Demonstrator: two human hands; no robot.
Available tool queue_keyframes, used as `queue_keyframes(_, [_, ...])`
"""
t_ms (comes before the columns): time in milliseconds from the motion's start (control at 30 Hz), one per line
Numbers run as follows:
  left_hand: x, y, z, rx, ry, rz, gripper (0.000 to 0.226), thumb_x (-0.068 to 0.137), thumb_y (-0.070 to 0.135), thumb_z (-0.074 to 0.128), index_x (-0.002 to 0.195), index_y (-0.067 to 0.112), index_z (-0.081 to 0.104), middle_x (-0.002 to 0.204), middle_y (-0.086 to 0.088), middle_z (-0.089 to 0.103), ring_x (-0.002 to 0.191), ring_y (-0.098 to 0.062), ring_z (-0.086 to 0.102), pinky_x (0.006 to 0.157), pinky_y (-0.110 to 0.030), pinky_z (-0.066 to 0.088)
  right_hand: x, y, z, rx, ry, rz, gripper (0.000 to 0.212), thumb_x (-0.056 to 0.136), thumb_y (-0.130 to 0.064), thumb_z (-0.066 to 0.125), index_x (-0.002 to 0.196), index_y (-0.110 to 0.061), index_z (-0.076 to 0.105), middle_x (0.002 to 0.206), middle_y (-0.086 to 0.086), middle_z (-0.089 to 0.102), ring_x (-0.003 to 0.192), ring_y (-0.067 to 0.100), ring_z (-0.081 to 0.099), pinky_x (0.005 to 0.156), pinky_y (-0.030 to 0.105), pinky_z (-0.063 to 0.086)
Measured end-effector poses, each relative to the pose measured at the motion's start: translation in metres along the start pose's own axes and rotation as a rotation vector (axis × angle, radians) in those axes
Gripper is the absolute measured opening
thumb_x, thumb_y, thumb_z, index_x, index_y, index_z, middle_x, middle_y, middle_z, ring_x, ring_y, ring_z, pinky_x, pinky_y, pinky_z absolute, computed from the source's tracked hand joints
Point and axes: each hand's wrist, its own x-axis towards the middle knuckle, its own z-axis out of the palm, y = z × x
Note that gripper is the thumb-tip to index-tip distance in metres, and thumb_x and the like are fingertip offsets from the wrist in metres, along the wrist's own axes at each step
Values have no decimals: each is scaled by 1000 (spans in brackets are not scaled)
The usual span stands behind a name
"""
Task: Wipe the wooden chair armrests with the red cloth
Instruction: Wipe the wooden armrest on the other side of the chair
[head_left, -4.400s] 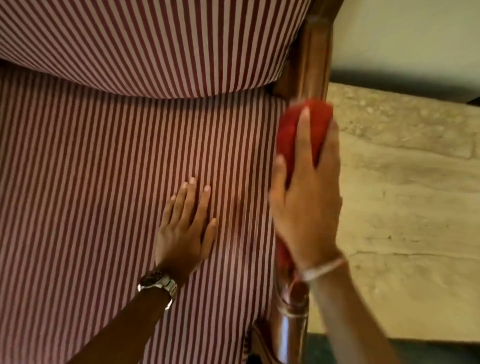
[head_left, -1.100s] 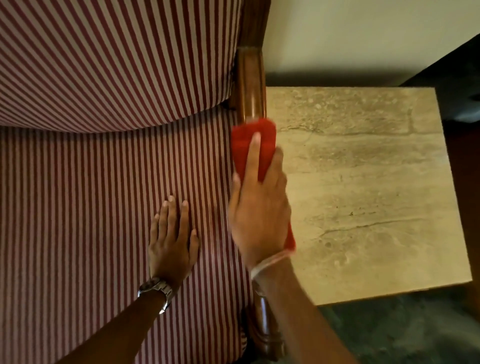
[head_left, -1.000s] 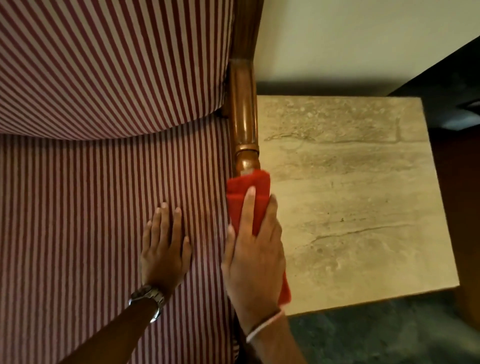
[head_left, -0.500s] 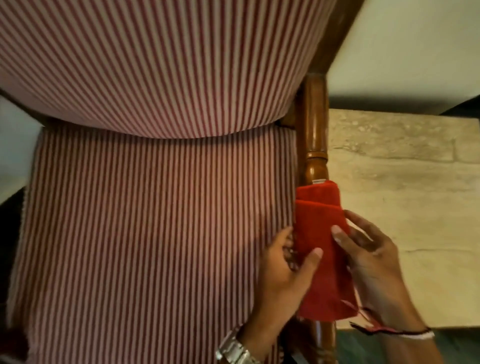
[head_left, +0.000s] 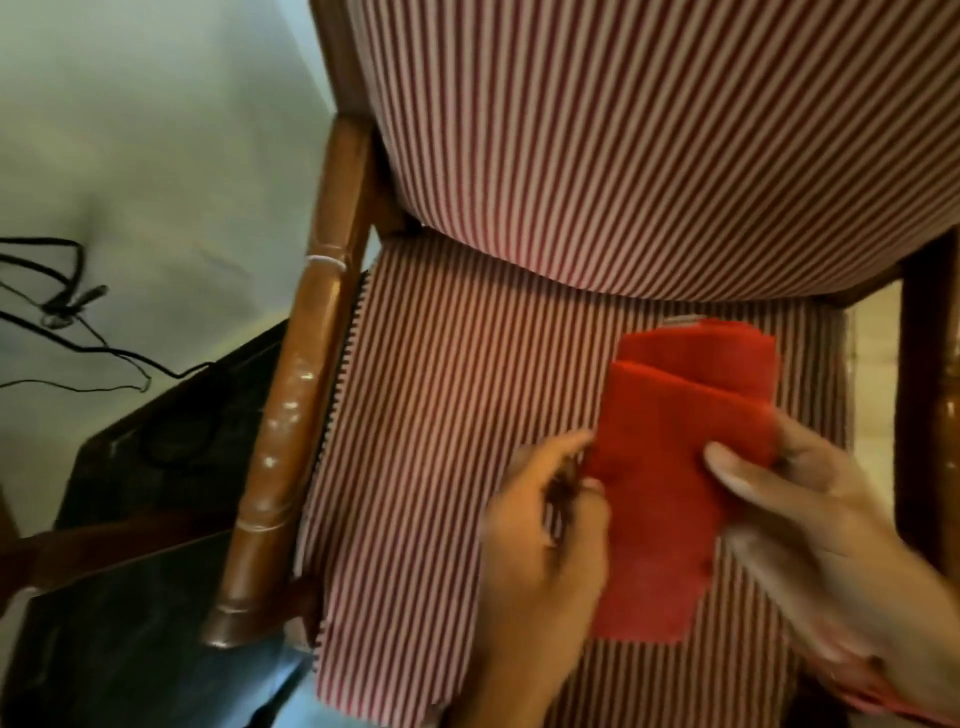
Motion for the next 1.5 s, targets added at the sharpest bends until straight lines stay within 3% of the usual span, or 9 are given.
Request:
queue_keyframes(267, [34,-26,-184,585,491,104,34,98,22,53,131,25,55,108,3,62,83,1,58,65,-10,44,65,94,189,-141,-248,120,44,83,2,77,123,-9,64,125,22,73,115,32,73,101,50,59])
queue_keyframes(400, [52,-65,-197,828,327,-171,50,102,30,46,151,23,38,154,-14,32,129,-25,46,99,-42,48,99,146,193,-299,-175,123,58,95,-16,72,147,-9,49,124,11,70,111,20,72,94,40,62])
queue_keyframes(533, [61,-78,-188,1050,217,62,58,106,46,28,158,18,27,168,-21,17,153,-39,23,118,-55,24,114,203,117,-1111,93,-430,69,100,-51,59,156,-14,41,158,11,48,145,22,48,119,42,43])
queue_keyframes(700, [83,-101,-179,1237,26,252,68,105,39,33,161,5,13,169,-24,10,156,-37,14,124,-53,25,128,262,27,-1943,-145,-657,75,107,-55,38,164,-9,22,173,19,13,162,33,13,130,54,21])
queue_keyframes(833, [109,-108,-183,1304,38,378,63,108,34,33,162,7,11,170,-22,9,158,-36,12,125,-55,27,142,276,21,-1964,-94,-718,76,106,-58,29,165,-12,17,174,18,11,163,30,8,133,47,6])
queue_keyframes(1033, [225,-53,-151,1194,144,448,63,107,28,30,163,12,5,172,-17,4,160,-30,4,130,-49,13,140,275,23,-1981,-52,-751,74,104,-57,33,162,-11,29,171,19,21,161,32,19,130,51,20])
queue_keyframes(1167, [173,-86,-162,1203,173,463,63,109,28,34,163,14,4,173,-13,4,160,-29,6,129,-51,19,140,273,23,-1988,-33,-767,75,103,-56,41,161,-10,32,170,20,24,160,33,22,129,52,23])
queue_keyframes(1333, [49,-145,-192,1333,60,419,76,100,30,47,163,14,8,173,-12,-1,160,-27,-2,131,-41,-5,140,277,21,-1985,-18,-784,74,105,-57,33,162,-10,31,171,20,22,160,32,20,129,52,23])
queue_keyframes(1500, [140,-96,-172,1294,86,488,66,106,28,36,162,12,7,172,-16,7,159,-32,8,130,-50,13,138,278,22,-1997,9,-773,75,104,-56,38,163,-12,28,171,19,21,161,32,18,131,49,16])
